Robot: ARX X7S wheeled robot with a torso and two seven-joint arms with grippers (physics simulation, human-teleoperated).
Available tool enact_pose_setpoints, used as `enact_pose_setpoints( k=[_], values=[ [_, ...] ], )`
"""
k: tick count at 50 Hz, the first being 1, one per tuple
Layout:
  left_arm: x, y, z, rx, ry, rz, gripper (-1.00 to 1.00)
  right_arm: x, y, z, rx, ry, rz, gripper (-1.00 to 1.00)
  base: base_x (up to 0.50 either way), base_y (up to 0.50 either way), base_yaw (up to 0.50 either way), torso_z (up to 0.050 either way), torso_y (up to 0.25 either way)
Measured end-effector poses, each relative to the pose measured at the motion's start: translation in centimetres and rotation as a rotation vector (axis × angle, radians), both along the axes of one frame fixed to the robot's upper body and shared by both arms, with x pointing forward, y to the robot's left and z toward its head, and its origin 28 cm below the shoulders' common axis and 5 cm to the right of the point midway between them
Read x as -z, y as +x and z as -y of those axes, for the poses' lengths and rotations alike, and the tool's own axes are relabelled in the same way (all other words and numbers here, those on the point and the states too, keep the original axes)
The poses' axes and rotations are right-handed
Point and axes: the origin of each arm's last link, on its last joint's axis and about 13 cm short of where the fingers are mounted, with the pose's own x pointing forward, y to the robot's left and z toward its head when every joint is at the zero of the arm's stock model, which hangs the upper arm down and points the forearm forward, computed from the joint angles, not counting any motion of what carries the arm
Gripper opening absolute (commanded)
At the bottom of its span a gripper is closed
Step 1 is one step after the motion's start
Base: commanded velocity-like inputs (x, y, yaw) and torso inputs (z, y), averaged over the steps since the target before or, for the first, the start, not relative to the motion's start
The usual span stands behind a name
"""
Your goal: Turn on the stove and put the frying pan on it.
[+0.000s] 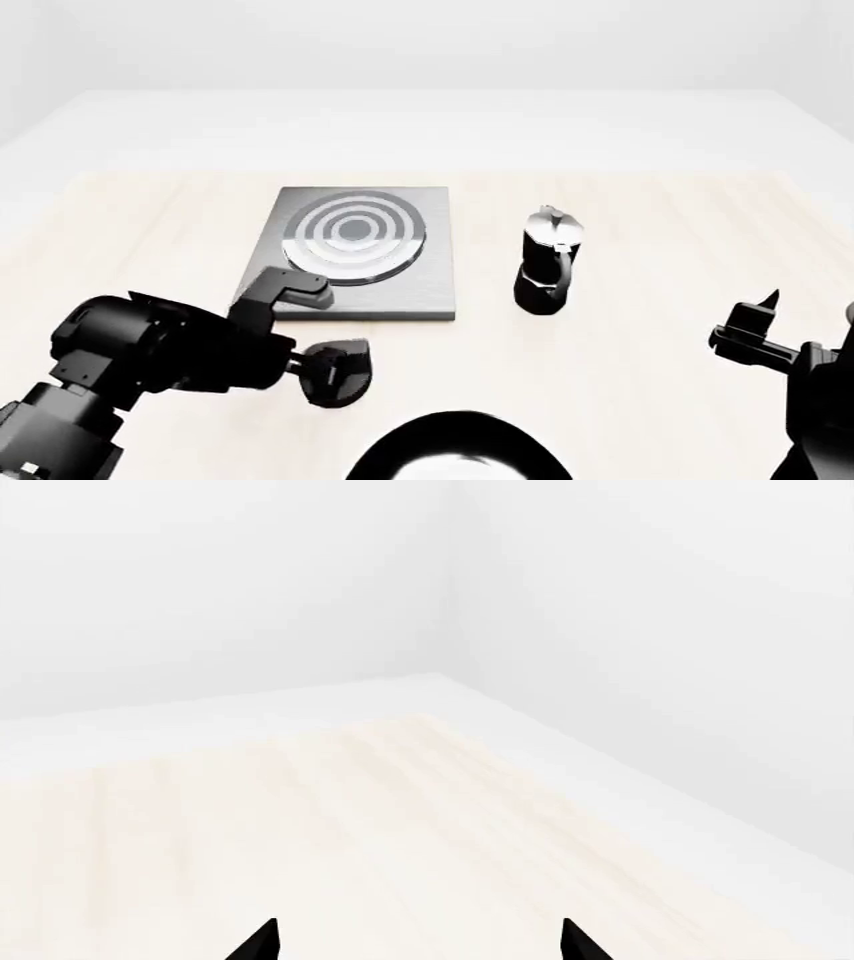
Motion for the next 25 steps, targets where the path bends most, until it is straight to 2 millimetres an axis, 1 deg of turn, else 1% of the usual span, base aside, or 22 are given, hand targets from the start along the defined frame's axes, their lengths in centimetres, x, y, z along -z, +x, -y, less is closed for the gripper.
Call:
enact_pose_setpoints(
  k=[5,9,25],
  values=[
    [0.0,0.4,0.6,0.016,-0.008,0.008,1.0,-0.1,0.0,0.0,0.0,0.0,0.002,1.0,0.0,0.0,0.0,0.0,0.0],
    [0.1,1.0,1.0,-0.005,-0.009,0.023,1.0,-0.1,-0.1,0.0,0.001,-0.001,0.002,1.0,0.0,0.0,0.0,0.0,0.0],
    [-0.7,3.9,2.2,-0.206,-0.023,0.108,1.0,-0.1,-0.1,0.0,-0.004,0.0,0.002,1.0,0.0,0.0,0.0,0.0,0.0]
  ],
)
